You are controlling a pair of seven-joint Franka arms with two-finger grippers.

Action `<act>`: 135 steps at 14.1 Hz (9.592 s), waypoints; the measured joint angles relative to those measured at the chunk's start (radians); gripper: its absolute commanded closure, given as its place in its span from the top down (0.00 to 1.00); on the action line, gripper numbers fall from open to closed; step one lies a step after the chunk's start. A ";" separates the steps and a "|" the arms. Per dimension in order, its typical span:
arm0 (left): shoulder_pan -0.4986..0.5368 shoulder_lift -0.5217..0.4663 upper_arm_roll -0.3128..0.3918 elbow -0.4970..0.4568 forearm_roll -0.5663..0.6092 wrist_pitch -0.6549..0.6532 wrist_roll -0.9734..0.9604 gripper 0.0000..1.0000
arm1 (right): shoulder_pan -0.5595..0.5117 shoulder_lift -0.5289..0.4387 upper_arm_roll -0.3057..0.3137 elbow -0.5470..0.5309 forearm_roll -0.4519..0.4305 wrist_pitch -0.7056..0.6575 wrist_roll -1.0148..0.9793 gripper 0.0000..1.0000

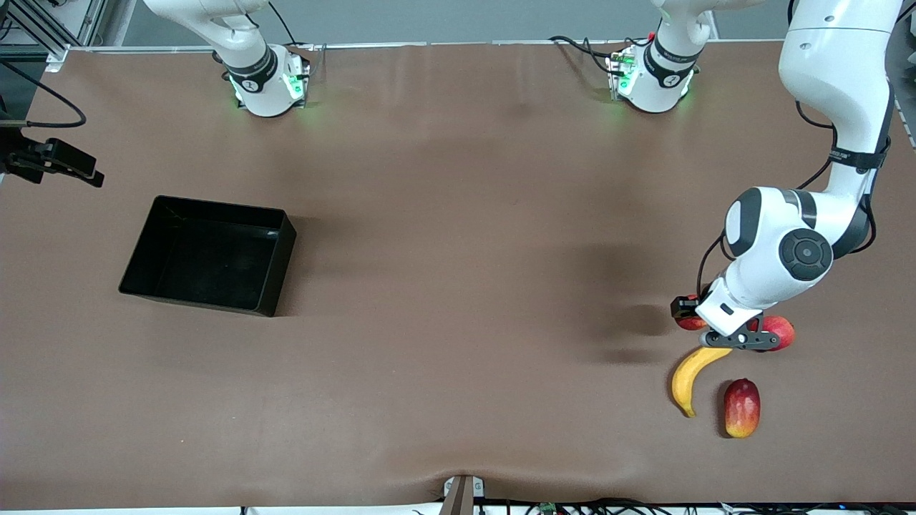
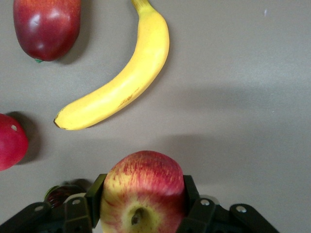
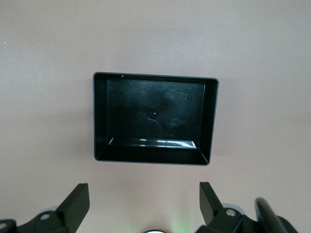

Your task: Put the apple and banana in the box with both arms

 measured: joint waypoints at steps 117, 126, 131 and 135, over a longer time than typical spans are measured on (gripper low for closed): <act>0.005 -0.002 0.001 -0.005 0.000 -0.016 -0.001 0.00 | 0.771 0.537 0.049 -0.163 0.321 0.845 0.622 0.00; 0.003 -0.039 -0.013 0.004 0.000 -0.067 -0.001 0.00 | 0.806 0.583 0.042 -0.112 0.321 0.843 0.674 1.00; 0.000 -0.120 -0.113 0.006 0.000 -0.189 -0.039 0.00 | 0.801 0.571 -0.037 -0.091 0.321 0.818 0.844 1.00; -0.005 -0.140 -0.250 -0.001 0.000 -0.211 -0.159 0.00 | 0.791 0.490 -0.192 -0.045 0.321 0.627 0.857 1.00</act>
